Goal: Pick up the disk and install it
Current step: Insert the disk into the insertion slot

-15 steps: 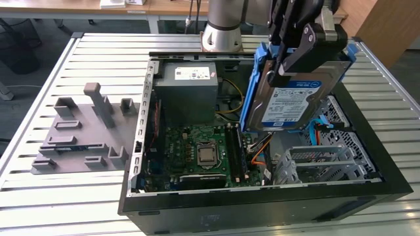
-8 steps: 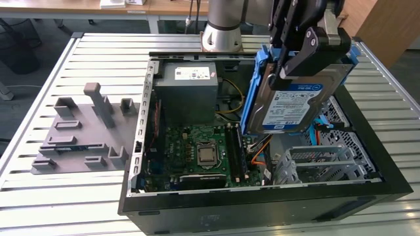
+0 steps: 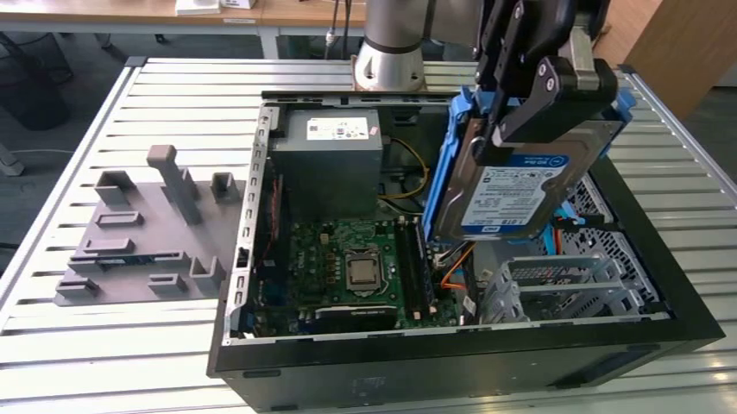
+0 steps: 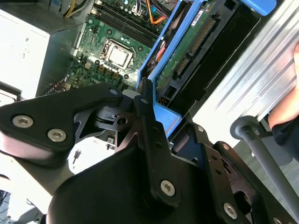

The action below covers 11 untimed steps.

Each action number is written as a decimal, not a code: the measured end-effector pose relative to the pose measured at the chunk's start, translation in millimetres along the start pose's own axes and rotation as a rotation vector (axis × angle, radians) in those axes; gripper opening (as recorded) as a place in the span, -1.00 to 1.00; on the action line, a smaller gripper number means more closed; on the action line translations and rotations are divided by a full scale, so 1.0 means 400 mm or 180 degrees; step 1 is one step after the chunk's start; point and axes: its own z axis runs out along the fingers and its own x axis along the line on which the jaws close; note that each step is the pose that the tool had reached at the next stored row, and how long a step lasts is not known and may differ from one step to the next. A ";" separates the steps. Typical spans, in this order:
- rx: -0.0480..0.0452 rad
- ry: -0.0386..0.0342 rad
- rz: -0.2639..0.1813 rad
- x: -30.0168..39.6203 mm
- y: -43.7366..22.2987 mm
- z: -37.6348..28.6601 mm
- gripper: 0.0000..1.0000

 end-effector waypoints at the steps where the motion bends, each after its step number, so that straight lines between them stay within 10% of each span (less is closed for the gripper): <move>1: 0.0000 0.0000 0.0002 0.002 0.000 0.000 -0.27; 11: 0.0000 0.0001 0.0024 0.017 -0.010 0.004 -0.27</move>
